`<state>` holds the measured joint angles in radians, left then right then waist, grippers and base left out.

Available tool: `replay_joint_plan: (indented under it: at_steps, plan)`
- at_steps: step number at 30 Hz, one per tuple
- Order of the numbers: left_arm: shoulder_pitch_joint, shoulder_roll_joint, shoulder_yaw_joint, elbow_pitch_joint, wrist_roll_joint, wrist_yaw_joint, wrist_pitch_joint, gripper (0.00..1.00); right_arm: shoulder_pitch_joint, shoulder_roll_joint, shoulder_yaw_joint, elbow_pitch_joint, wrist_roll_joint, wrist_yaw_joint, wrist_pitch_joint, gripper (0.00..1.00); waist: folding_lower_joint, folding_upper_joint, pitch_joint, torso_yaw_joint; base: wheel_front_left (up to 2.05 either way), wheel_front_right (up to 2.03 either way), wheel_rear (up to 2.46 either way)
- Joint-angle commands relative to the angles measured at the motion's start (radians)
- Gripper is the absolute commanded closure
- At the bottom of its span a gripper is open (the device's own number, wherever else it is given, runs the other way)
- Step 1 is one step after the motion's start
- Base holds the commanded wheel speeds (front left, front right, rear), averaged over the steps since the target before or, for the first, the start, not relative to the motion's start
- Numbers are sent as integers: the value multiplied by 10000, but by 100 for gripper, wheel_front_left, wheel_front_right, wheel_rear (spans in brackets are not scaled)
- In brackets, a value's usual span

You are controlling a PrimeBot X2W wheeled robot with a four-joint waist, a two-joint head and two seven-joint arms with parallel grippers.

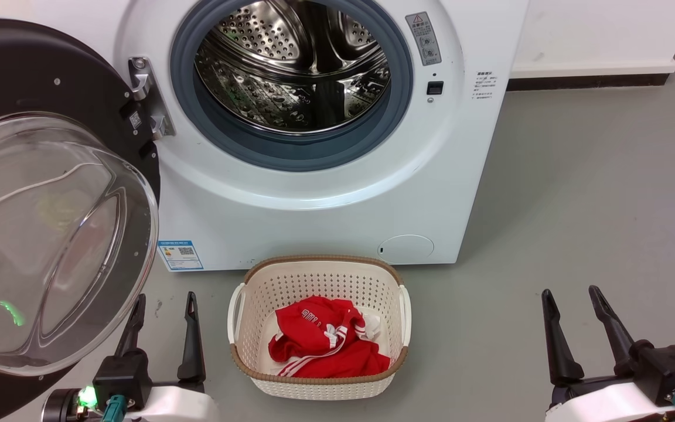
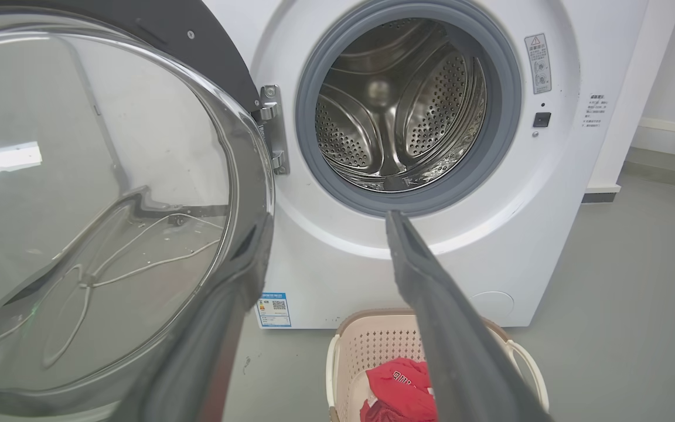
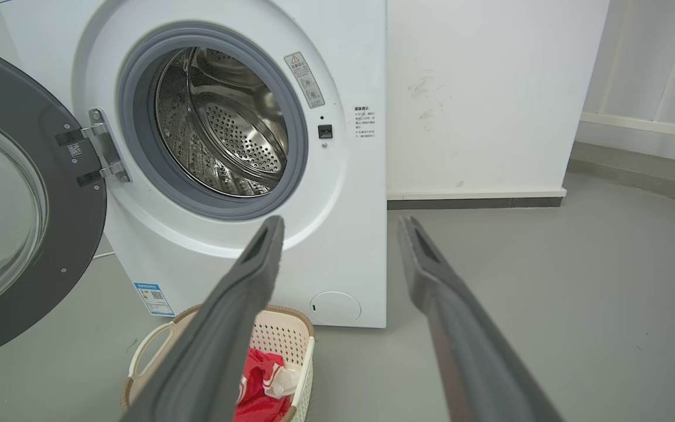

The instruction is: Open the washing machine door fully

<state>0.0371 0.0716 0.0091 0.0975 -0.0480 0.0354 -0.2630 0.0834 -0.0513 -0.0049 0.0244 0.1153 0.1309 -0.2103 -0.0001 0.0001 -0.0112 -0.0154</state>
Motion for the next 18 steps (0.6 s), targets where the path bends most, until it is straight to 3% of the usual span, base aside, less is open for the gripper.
replay_joint_plan:
  at_steps: [1, 7, 8, 11, 18]
  plan:
    - [59, 5, 25, -22, 3, 9, -25, 0, -55, 21, -5, 14, 58, -3, -21, 0, 1, -1, -4, 13, 0, 0, 0]
    - [22, -3, 20, -10, -30, -18, -25, 0, -44, 21, -10, 41, 83, -3, -7, 0, 1, -1, -28, 44, 0, 0, 0]
    - [3, -10, 2, 37, -13, -3, 0, 100, 8, 0, -6, 62, 82, 2, 0, 100, 1, -1, -29, 45, 0, 0, 0]
    - [-5, -48, 61, 314, -188, -26, 117, 100, 99, 0, 31, 236, 262, 2, 14, 100, 1, -1, -28, 47, 0, 0, 0]
    - [-212, -62, 224, 489, -1703, -187, 552, 100, -100, -84, 8, 407, 1830, 2, 262, 100, 1, -1, -19, 54, 0, 0, 0]
